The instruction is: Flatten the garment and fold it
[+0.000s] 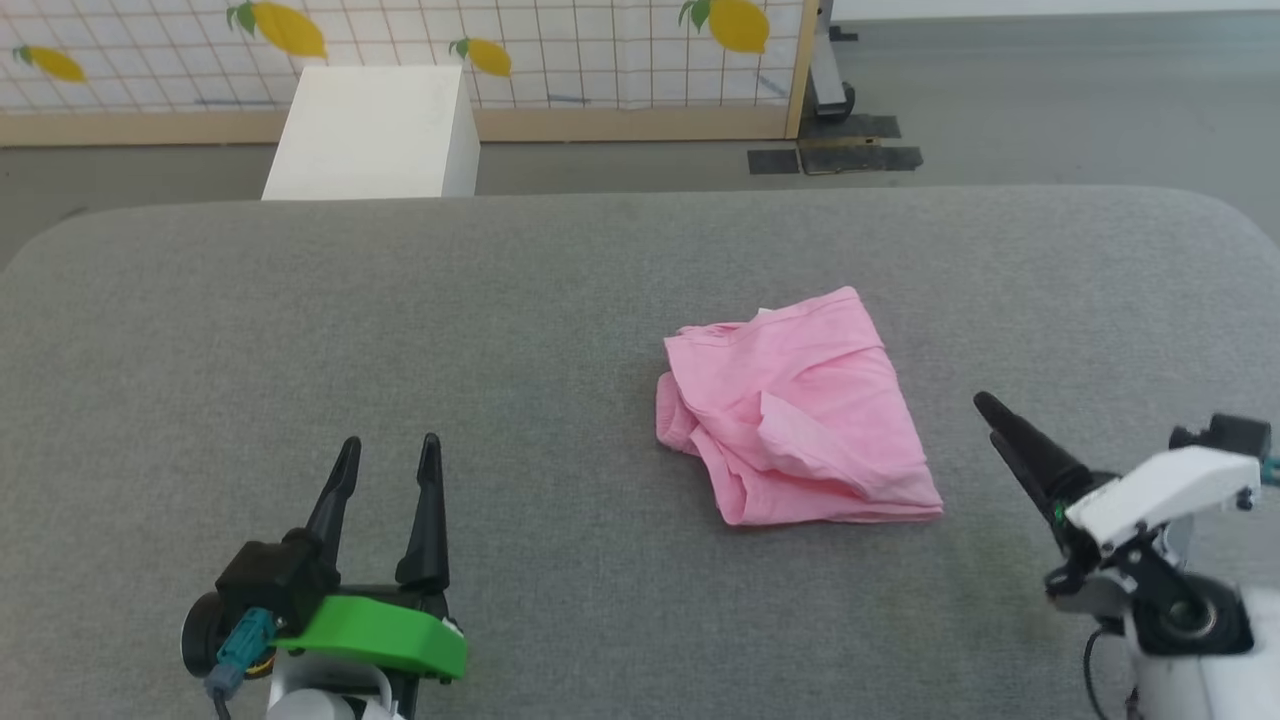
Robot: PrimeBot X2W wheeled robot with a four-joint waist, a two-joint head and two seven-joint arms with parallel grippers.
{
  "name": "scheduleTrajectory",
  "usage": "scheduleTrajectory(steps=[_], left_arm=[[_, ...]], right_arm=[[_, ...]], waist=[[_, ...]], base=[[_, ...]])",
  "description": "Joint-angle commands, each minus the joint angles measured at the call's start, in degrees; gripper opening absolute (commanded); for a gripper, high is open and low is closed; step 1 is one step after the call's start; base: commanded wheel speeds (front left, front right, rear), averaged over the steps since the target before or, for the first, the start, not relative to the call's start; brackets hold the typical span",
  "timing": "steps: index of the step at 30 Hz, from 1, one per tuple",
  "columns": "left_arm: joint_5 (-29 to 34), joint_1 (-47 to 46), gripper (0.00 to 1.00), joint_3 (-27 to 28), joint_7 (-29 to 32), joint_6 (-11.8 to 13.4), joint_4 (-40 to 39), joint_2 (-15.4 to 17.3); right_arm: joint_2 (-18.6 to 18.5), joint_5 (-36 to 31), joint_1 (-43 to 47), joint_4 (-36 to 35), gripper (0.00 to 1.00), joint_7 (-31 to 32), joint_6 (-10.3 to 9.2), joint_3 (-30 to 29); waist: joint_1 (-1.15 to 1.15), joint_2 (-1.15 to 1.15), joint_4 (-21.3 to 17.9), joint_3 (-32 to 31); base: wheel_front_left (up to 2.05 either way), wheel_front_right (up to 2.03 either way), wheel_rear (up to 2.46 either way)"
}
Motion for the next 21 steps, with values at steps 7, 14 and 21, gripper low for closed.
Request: scheduleTrajectory(steps=[7,14,21], left_arm=[[0.4,-3.1,1.0,-1.0,-0.3,-0.2,-0.7,-0.1],[0.3,-4.7,1.0,-1.6,-0.3,-0.3,-1.0,-0.1],[0.3,-5.4,1.0,-2.1,-0.3,-0.3,-0.9,-0.1]], right_arm=[[-2.0,-10.8,-14.7,15.0,1.0,12.9,-0.06,-8.0],[-1.4,-22.5,-21.4,21.2,1.0,20.8,-0.06,-10.2],[-0.2,-26.7,-22.4,20.7,1.0,27.8,-0.06,-10.2]], waist=[[0.0,0.0,3.9,4.6],[0.0,0.0,6.7,7.2],[0.0,0.0,8.2,7.8]], base=[[0.0,0.0,0.0],[0.0,0.0,0.0],[0.0,0.0,0.0]])
